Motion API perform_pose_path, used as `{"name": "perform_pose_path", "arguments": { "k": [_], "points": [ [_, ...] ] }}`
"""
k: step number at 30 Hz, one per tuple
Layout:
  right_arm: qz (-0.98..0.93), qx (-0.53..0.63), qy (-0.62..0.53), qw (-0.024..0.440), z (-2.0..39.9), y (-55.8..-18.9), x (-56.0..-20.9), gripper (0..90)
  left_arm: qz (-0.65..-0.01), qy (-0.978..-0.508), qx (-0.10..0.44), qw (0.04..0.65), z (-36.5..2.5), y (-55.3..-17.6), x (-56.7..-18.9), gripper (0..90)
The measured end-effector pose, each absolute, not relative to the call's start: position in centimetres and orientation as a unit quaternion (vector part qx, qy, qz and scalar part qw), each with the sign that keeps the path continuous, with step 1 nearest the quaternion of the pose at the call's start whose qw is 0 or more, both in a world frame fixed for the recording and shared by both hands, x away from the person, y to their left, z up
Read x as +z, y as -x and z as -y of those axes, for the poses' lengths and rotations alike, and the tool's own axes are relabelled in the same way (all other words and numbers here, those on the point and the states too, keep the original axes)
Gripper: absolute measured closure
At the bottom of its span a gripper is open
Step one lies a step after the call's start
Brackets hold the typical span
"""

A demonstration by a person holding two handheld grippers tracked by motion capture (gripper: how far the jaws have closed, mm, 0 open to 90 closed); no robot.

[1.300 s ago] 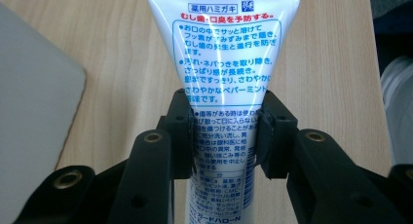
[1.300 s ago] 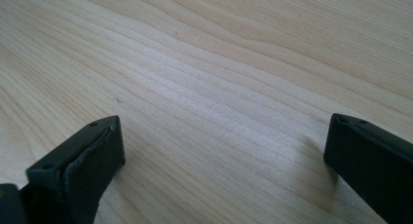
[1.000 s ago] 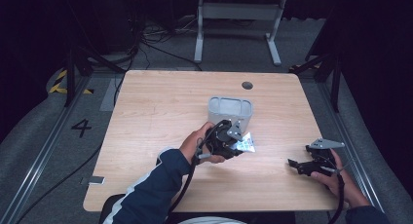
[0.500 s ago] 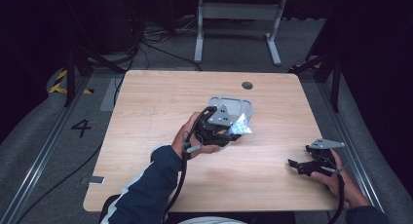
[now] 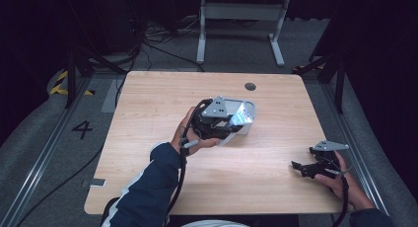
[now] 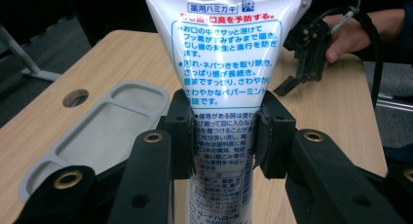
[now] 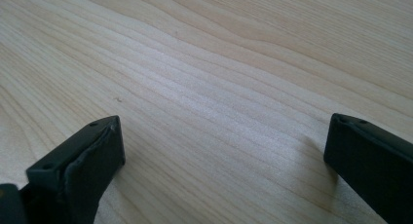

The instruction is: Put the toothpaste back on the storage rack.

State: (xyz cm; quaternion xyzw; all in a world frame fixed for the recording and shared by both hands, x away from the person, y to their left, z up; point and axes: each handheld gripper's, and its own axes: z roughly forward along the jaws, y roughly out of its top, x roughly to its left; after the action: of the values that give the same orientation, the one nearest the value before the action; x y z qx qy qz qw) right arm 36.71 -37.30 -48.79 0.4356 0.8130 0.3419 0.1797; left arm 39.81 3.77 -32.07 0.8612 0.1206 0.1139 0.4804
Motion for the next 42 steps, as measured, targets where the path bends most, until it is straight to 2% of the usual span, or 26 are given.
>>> {"name": "perform_pose_path", "arguments": {
  "k": [7, 23, 42],
  "points": [
    [-0.813, 0.342, -0.435, 0.18, 37.3, -36.7, -48.8, 1.4, -0.118, -0.846, 0.127, 0.503, -3.3, -40.7, -30.8, 65.3],
    [-0.814, 0.342, -0.435, 0.179, 37.3, -36.7, -48.8, 1.5, -0.125, -0.837, 0.144, 0.513, -1.8, -43.4, -29.7, 65.2],
    [-0.814, 0.342, -0.434, 0.18, 37.4, -36.6, -48.8, 1.4, -0.139, -0.821, 0.145, 0.534, -0.8, -46.7, -30.2, 64.9]
  ]
}}
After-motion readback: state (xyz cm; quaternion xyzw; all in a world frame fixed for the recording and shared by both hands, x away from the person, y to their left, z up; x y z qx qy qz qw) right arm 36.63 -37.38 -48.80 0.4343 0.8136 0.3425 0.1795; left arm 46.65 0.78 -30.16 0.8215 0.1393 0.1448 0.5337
